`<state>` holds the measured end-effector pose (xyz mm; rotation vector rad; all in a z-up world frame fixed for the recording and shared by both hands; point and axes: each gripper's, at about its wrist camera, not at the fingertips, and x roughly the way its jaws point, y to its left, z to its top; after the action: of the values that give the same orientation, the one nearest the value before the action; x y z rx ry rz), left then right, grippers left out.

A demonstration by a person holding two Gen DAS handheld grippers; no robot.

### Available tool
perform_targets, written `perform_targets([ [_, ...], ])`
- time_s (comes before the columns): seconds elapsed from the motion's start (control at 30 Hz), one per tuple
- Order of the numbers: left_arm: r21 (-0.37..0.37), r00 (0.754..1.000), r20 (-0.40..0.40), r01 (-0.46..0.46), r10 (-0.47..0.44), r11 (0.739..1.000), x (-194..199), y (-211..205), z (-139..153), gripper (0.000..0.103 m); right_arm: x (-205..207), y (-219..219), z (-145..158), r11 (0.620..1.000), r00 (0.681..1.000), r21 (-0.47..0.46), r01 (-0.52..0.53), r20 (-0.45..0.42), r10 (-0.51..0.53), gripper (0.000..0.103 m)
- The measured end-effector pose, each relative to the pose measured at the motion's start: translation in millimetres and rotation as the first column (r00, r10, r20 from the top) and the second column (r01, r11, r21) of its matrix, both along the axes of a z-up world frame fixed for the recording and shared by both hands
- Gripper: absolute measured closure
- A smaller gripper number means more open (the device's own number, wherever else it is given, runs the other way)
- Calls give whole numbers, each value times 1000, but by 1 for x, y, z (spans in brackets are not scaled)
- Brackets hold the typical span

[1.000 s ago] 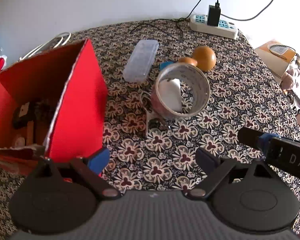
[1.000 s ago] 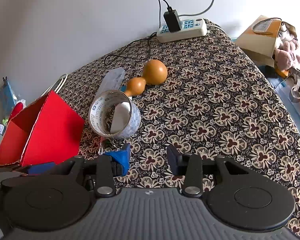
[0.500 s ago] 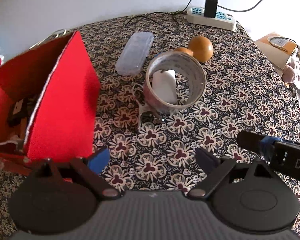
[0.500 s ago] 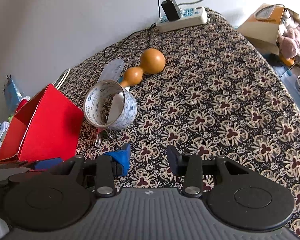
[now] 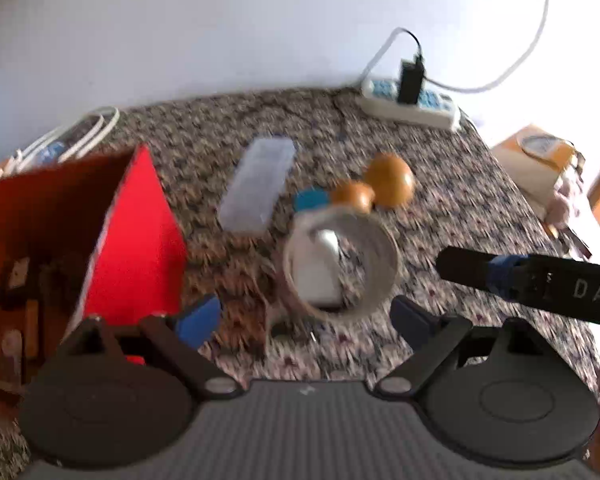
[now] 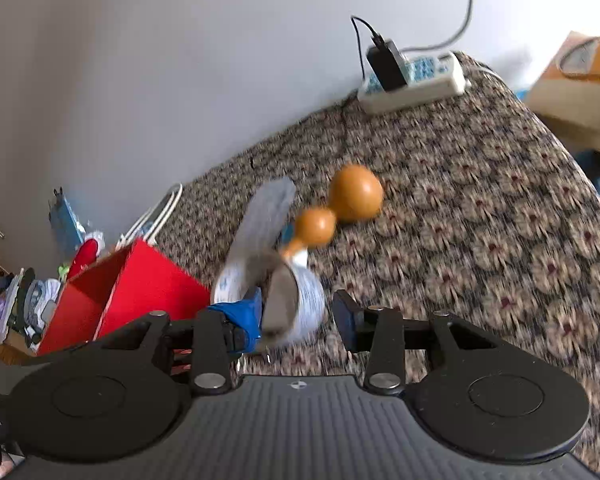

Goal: Organize rigid objects
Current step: 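Close the right tool around the rim of the white tape roll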

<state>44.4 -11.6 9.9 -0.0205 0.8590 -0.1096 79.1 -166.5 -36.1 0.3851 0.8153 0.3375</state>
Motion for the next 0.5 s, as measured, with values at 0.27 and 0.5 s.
perform_targets([
  [0.27,40,998,-63,-2,4,999,30,-7,-22,37,50,6,-29,1000,996,3,-27,-81,28,82],
  [0.5,13,986,-167,-2,4,1000,38,1,-50,83,63,19,-66,1000,993,25,-14,-119,17,94],
])
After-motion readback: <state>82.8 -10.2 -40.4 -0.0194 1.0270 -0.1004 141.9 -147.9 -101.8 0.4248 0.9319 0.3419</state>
